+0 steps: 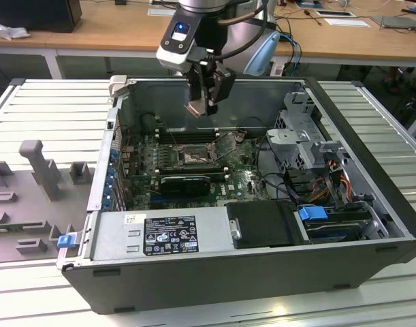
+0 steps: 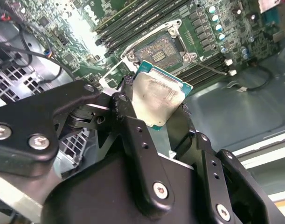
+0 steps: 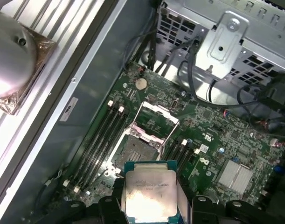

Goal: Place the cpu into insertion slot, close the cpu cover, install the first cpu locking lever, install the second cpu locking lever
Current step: 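Place the cpu into insertion slot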

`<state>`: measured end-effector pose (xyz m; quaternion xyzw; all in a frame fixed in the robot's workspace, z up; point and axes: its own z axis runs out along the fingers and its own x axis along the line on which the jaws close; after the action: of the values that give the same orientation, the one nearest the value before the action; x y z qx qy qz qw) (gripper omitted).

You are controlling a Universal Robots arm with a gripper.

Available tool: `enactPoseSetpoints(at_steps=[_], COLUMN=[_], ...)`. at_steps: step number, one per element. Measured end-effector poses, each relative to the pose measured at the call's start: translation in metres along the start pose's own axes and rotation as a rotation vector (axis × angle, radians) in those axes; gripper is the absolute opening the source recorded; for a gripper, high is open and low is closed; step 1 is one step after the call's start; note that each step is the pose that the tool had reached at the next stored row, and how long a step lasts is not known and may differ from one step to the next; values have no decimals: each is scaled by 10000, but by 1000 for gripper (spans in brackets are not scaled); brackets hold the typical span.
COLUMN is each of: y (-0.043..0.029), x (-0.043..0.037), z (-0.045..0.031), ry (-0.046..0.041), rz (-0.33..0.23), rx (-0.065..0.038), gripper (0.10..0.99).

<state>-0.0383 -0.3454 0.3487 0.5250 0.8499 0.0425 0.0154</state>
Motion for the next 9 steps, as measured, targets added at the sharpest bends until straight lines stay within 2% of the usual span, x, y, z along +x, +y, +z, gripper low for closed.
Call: enactPoseSetpoints(at_steps=[9], y=[-2], x=[-1], z=[23], ry=[-128], rz=[1437], rx=[-27], gripper=[529])
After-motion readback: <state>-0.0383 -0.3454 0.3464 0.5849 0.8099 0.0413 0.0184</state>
